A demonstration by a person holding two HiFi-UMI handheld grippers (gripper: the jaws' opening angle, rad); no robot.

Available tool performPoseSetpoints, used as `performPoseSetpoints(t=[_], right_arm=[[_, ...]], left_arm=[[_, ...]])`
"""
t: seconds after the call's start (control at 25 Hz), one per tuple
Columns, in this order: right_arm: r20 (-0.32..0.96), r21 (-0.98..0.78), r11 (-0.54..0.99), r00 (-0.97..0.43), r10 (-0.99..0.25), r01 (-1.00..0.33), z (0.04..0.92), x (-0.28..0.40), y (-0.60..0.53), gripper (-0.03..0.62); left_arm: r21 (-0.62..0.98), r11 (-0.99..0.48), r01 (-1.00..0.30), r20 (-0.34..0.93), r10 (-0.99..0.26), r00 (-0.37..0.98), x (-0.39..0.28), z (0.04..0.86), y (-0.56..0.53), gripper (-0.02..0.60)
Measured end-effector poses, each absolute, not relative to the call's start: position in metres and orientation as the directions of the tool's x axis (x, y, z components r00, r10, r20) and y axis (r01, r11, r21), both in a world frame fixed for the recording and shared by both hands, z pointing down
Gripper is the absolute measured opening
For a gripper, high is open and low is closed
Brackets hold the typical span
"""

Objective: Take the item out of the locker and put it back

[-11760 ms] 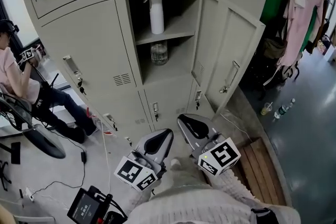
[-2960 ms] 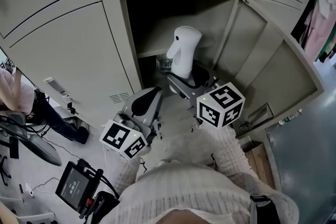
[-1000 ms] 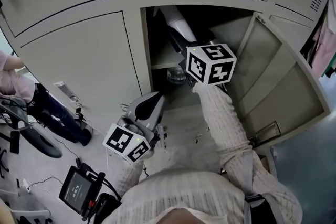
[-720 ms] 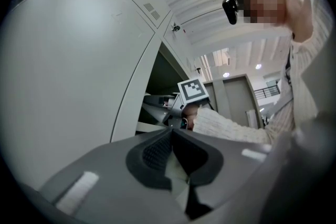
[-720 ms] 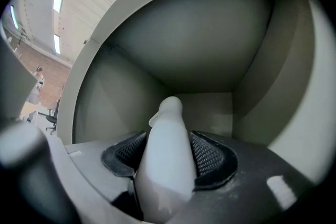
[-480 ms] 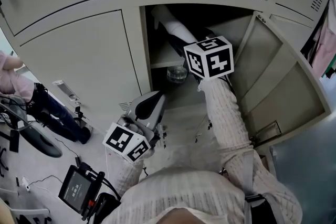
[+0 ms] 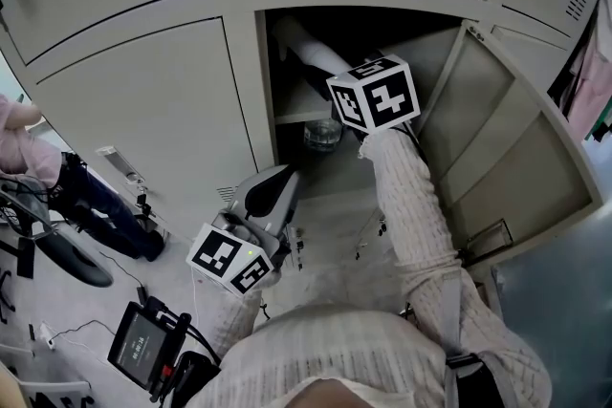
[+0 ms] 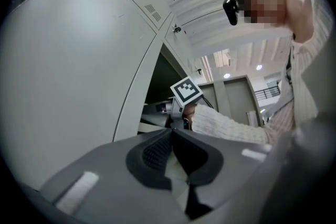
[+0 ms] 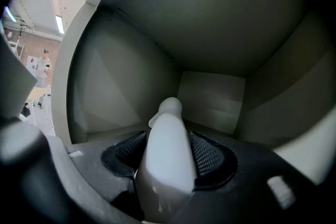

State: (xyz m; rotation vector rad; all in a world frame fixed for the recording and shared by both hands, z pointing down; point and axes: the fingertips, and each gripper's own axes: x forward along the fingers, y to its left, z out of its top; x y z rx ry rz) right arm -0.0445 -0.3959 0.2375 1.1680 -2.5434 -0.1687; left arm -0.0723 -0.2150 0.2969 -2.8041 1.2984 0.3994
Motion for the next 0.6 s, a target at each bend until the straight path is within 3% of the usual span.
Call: performPoseSetpoints(t=[0.16,0.36,0.6], right_arm=[[0.179,0.239,0.617,-0.591,-0.787,-0.75,0.229,-0.039,-0.396,0.265],[-0.09,0.142,0.576,-0.59,-0.802,-0.805,0.201,-0.018,-0.381,0.265],[-0.372,0.202,0.48,-0.52,-0.768,-0.854,0.186,-0.005,-0.352,0.264]], left_arm=[[0.089,-0.655,-0.75,-0.245,-0.744,0.621,-0.072,0.297,-0.214,0.009],[0.092,-0.66,-0.745,-0.239,-0.741,0.627,-0.07,0.299,-0.213,0.008],[0.104,-0.671,-0.734,-0.235,-0.734,0.637,-0.067,0.303,-0.213,0.008]])
